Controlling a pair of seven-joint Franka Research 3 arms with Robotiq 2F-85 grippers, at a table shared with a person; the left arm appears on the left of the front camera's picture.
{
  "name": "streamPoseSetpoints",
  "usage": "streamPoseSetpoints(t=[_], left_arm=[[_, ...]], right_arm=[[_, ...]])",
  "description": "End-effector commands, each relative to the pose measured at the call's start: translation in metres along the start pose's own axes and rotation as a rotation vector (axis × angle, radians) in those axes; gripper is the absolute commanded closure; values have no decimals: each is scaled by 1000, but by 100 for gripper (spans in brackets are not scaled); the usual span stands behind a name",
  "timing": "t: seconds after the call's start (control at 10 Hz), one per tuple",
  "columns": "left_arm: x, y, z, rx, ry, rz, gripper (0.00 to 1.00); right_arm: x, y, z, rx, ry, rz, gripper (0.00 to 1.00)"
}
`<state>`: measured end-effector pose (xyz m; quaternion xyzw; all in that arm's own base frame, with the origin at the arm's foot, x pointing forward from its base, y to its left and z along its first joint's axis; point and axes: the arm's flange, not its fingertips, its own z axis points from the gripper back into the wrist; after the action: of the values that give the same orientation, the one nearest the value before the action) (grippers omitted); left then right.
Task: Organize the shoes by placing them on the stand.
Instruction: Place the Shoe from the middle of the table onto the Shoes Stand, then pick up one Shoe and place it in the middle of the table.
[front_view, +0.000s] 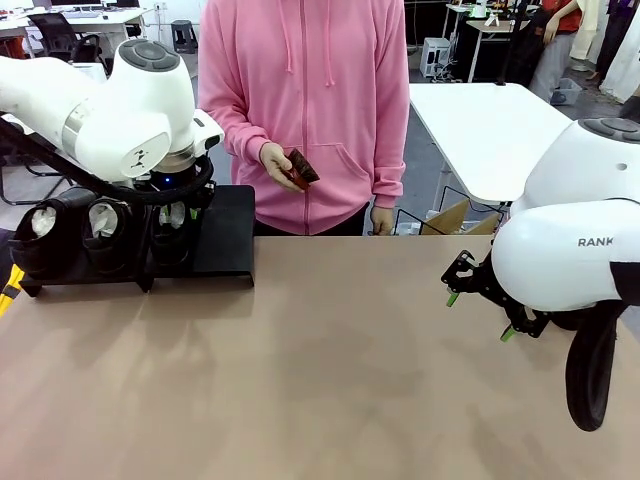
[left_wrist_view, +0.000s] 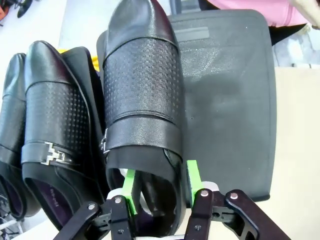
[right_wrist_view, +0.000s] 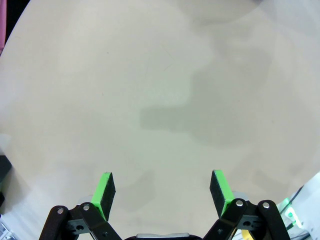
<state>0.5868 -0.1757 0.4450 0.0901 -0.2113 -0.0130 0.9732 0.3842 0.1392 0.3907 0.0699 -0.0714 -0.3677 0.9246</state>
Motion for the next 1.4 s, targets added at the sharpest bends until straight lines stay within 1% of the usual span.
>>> streamPoseSetpoints(t=[0.0, 0.7, 0.9, 1.0, 1.1, 1.2, 1.3], left_arm=[[2, 1, 1, 1, -4, -11, 50], [1, -1, 0, -1, -1, -1, 50], [-22, -5, 73, 32, -173, 17, 50], [-35, -15, 100, 3, -222, -16, 50], [-46, -31, 116, -33, -229, -80, 50], [-56, -48, 128, -98, -224, -164, 50], [-63, -61, 135, -152, -188, -249, 50]], right_arm=[[0, 1, 1, 3, -3, 7, 0], [0, 1, 1, 3, -3, 7, 0], [0, 1, 1, 3, -3, 7, 0], [0, 1, 1, 3, -3, 7, 0], [0, 1, 1, 3, -3, 7, 0], [0, 1, 1, 3, -3, 7, 0], [0, 1, 1, 3, -3, 7, 0]])
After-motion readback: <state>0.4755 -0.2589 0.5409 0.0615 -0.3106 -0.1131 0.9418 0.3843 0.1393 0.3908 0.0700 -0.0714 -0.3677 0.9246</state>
